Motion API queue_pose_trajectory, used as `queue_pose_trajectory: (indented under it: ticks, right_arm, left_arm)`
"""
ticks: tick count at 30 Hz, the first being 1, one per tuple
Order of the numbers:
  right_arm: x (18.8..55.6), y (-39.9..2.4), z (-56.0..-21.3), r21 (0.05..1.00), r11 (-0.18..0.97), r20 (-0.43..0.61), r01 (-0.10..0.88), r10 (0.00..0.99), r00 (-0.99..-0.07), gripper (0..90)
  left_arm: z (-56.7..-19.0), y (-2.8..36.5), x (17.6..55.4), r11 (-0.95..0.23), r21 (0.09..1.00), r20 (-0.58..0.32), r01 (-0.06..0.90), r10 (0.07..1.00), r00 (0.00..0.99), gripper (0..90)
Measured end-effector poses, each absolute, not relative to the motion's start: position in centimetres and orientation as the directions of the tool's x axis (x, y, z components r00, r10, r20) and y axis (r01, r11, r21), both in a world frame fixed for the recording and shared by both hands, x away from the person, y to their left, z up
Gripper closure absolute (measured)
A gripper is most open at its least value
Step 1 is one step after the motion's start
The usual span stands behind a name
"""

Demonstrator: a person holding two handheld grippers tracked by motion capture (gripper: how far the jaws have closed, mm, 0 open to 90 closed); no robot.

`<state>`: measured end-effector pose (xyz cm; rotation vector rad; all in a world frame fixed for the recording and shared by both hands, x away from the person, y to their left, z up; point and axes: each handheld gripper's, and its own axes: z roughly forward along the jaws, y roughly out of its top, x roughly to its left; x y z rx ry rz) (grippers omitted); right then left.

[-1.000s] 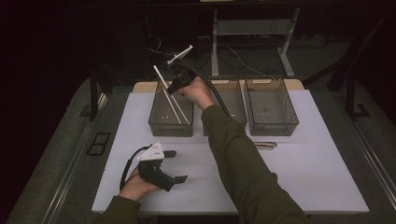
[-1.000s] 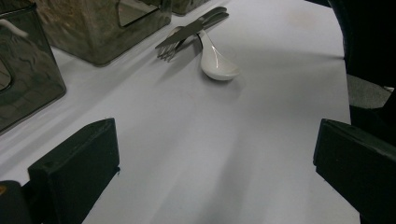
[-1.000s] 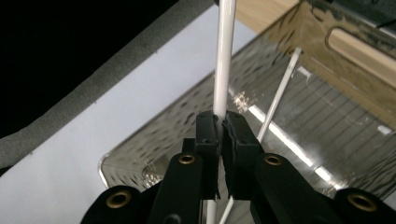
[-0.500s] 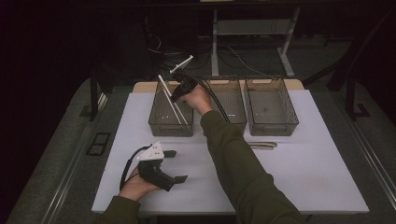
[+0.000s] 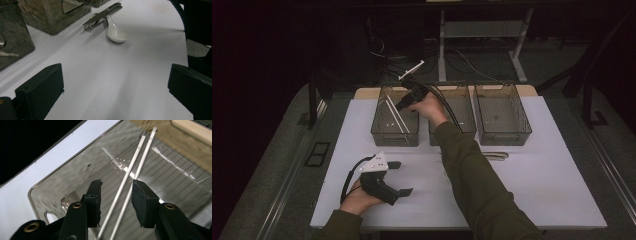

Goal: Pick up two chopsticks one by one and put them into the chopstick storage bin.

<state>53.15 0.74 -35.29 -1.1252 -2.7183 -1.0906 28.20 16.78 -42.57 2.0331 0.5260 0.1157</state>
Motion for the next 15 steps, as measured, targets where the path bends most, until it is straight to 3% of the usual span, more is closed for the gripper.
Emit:
queue_pose_trajectory:
  ticks: [5,15]
  right_arm:
    - [51.9,-0.7,-34.7,0.624,0.518,0.228,0.585,0.595,-0.771,48.5]
    - [49.0,-4.4,-33.5,0.674,0.532,0.196,0.513,0.541,-0.818,39.2]
  left_arm:
    - [-42.6,16.6,28.1,-0.421,0.849,-0.132,0.318,0.414,0.900,0.0]
    - [-42.7,16.6,28.1,-0.425,0.846,-0.124,0.321,0.430,0.895,0.0]
